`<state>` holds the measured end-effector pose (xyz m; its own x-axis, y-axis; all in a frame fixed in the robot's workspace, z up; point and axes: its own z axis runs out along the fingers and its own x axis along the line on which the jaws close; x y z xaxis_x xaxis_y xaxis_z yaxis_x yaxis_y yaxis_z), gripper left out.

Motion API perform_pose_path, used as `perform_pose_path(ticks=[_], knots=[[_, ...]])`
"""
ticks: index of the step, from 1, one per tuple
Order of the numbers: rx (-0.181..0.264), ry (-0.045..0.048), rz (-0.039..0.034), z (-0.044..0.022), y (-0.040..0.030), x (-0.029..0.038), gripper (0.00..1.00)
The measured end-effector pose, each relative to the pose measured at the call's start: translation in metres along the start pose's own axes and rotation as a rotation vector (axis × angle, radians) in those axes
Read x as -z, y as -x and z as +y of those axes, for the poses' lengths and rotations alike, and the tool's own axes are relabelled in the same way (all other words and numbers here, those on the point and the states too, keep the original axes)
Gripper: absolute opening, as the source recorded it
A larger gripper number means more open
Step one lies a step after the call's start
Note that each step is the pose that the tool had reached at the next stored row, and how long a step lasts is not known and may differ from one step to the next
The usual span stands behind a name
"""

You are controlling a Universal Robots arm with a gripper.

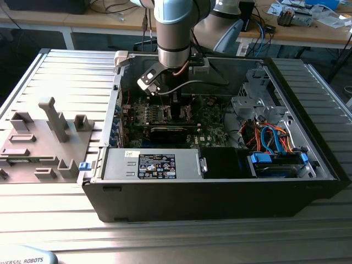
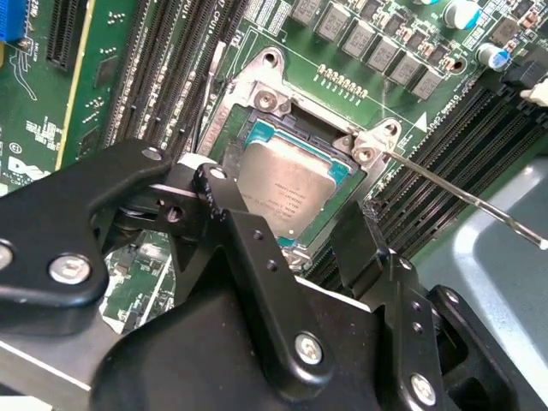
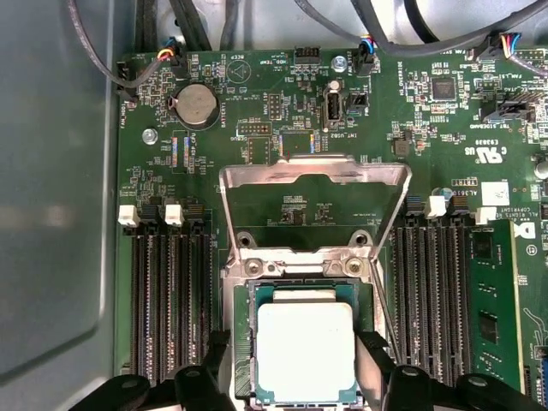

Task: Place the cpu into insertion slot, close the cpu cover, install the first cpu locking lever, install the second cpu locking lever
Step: 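Place the cpu into insertion slot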

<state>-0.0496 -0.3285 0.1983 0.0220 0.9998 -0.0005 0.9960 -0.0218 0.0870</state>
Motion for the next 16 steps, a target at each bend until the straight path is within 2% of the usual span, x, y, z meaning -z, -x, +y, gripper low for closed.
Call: perform_pose_path(ticks=[8,14,16], knots=[[0.0,0.0001,-0.0005,0.0003,0.0064,0.0016,0.67],[0.0,0.0002,-0.0003,0.0017,0.0065,0.0174,0.67],[0.0,-0.001,0.0046,0.0024,0.0064,0.0182,0.67]])
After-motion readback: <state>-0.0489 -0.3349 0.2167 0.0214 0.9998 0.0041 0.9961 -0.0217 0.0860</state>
